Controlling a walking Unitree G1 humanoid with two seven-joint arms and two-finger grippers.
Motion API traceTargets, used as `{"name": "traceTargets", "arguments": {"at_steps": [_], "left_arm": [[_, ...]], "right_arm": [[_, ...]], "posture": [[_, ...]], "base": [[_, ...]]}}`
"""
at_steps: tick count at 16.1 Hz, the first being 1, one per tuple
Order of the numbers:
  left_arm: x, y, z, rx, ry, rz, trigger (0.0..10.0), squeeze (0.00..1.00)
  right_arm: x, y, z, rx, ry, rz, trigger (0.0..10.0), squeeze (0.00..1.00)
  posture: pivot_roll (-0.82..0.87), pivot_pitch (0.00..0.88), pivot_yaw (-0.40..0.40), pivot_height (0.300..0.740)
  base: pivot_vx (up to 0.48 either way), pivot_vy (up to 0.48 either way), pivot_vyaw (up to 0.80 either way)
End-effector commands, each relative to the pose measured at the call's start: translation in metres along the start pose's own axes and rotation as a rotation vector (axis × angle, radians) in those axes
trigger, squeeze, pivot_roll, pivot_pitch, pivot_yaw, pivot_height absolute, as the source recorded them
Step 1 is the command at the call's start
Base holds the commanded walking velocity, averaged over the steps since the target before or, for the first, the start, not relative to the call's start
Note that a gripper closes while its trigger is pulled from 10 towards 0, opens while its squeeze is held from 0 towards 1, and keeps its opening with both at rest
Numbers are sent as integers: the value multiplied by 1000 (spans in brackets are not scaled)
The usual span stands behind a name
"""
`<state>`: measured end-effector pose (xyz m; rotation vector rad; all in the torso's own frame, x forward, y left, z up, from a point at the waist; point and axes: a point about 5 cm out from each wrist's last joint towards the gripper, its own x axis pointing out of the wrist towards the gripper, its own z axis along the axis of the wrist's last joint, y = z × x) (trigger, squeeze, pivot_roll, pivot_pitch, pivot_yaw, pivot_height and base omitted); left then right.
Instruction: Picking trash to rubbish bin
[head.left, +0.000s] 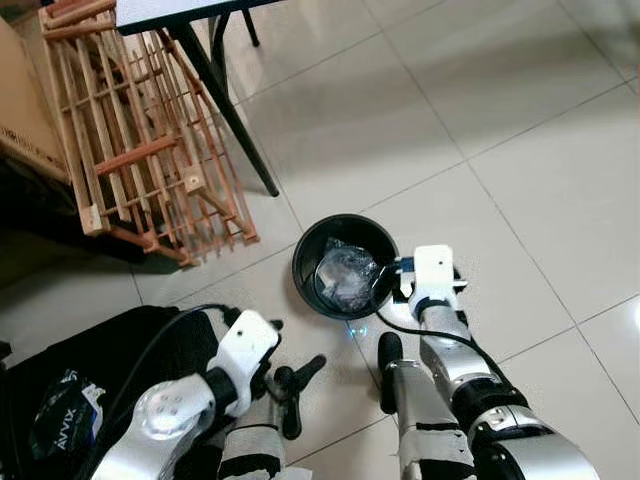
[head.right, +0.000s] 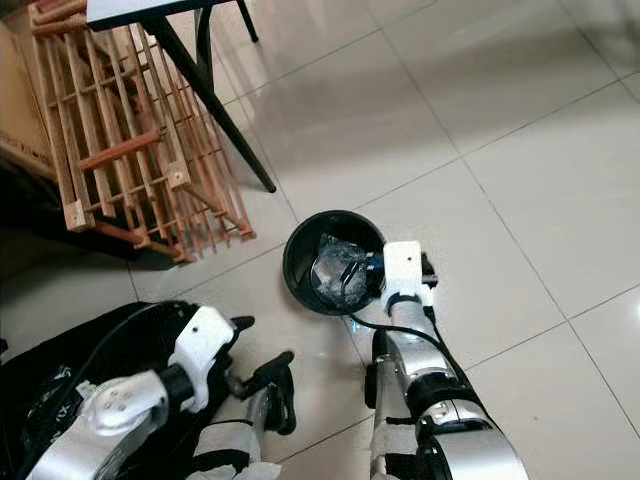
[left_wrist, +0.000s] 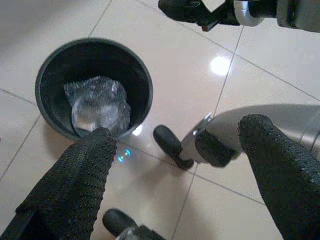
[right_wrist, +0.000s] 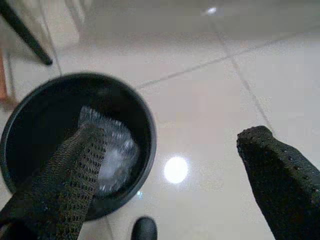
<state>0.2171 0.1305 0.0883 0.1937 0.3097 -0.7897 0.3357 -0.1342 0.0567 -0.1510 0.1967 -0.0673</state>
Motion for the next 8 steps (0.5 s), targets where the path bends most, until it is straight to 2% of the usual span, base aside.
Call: {"name": "traceTargets", "arguments": {"at_steps": [1, 3, 4, 6, 7, 8], "left_arm": [[0, -4, -13, -19, 43, -4, 10000, 0], [7, -1, -10, -13, 25, -1, 10000, 0], [15, 3, -7, -5, 4, 3, 10000, 0], [22, 5, -3, 3, -16, 7, 10000, 0], [27, 9, -2, 8, -29, 15, 10000, 0], [28, 10, 0, 12, -40, 20, 10000, 0]], "right_arm": [[-8, 0, -13, 20, 22, -13, 10000, 0], [-8, -5, -6, 22, -21, -29, 10000, 0], [-10, -12, 1, 37, -63, -49, 10000, 0], [-11, -19, 6, 53, -93, -73, 10000, 0], [-12, -27, 11, 64, -114, -95, 10000, 0], [-14, -31, 13, 67, -123, -107, 10000, 0]], "posture": [[121, 445, 116, 740], [100, 404, 104, 740], [83, 368, 97, 740], [75, 350, 94, 740], [44, 299, 91, 740], [36, 284, 91, 740]], "base": [[0, 0, 0], [0, 0, 0], [0, 0, 0], [0, 0, 0], [0, 0, 0], [0, 0, 0]]}}
